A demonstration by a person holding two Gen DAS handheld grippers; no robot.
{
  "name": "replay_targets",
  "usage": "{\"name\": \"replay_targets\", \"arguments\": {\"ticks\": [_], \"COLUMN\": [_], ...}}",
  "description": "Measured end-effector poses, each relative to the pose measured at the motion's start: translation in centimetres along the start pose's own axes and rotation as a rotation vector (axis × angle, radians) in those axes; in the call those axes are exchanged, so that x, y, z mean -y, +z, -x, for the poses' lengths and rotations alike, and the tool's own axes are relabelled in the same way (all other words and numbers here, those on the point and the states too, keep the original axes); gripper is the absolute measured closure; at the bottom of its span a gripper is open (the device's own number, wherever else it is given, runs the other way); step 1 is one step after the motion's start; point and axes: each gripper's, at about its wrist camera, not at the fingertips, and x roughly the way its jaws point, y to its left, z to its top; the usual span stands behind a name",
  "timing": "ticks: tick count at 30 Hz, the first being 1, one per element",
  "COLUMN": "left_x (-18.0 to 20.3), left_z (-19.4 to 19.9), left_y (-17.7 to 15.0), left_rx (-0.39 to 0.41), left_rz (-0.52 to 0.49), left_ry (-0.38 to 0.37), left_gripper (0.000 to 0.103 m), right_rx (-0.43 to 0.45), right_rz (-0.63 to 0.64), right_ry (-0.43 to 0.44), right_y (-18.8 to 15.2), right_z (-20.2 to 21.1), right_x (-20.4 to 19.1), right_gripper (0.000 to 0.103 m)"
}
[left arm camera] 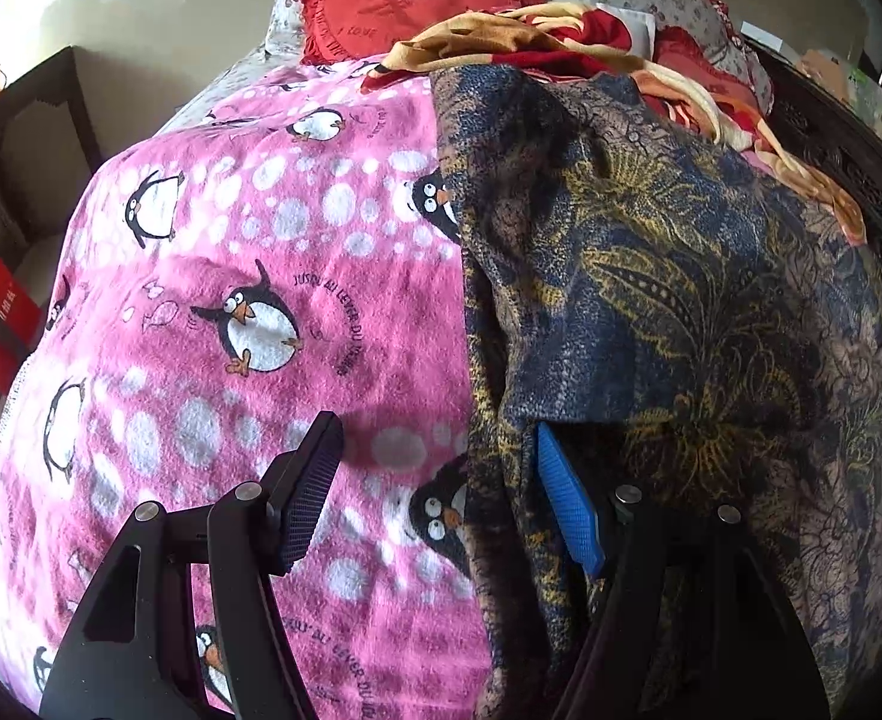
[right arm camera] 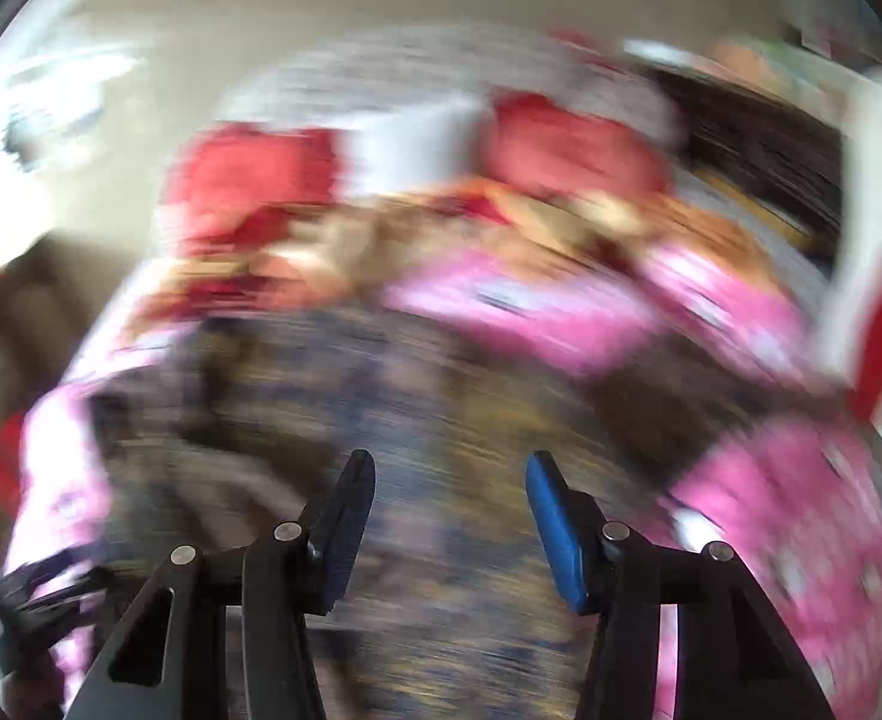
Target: Fold small clothes
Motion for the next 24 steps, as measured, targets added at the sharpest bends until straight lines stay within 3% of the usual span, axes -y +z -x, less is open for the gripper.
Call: {"name": "replay_targets", "arguments": {"ticks": [3, 5, 8, 12, 13, 14, 15, 20, 24], "left_x": [-0.6, -1.9, -3.3, -3.5, -3.5, -3.6, -3.9, -6.7, -8.4], "left_z": [0.0, 0.1, 0.4, 0.4, 0.4, 0.4, 0.5, 2.0, 2.3], "left_y": [-0.3, -0.6, -0.9, -0.9, -0.9, -0.9, -1.1, -1.4, -1.7], "left_rx": [0.019, 0.037, 0.063, 0.076, 0.081, 0.086, 0.091, 0.136, 0.117], "left_rz": [0.054, 0.141, 0.231, 0.241, 0.238, 0.238, 0.243, 0.348, 0.407], "left_ry": [-0.013, -0.054, -0.122, -0.146, -0.148, -0.156, -0.166, -0.212, -0.201], "left_gripper": [0.037, 0.037, 0.037, 0.037, 0.037, 0.037, 0.037, 0.037, 0.037], "right_rx": [-0.04, -0.077, -0.103, -0.195, -0.211, -0.24, -0.251, -0.172, -0.165], "right_rz": [0.142, 0.261, 0.483, 0.696, 0.729, 0.774, 0.789, 0.731, 0.682], "right_ry": [0.281, 0.398, 0.443, 0.456, 0.447, 0.433, 0.436, 0.603, 0.586], "right_y": [2.2, 2.9, 3.3, 3.0, 2.7, 2.4, 2.4, 3.2, 2.6], "right_z": [-1.6, -3.6, -7.1, -12.2, -13.0, -14.1, -14.5, -12.2, -15.0], "right_x": [-6.8, -12.0, -18.7, -24.9, -25.7, -26.7, -27.1, -29.2, -31.7], "right_gripper": [0.053, 0.053, 0.053, 0.055, 0.065, 0.092, 0.098, 0.098, 0.098]}}
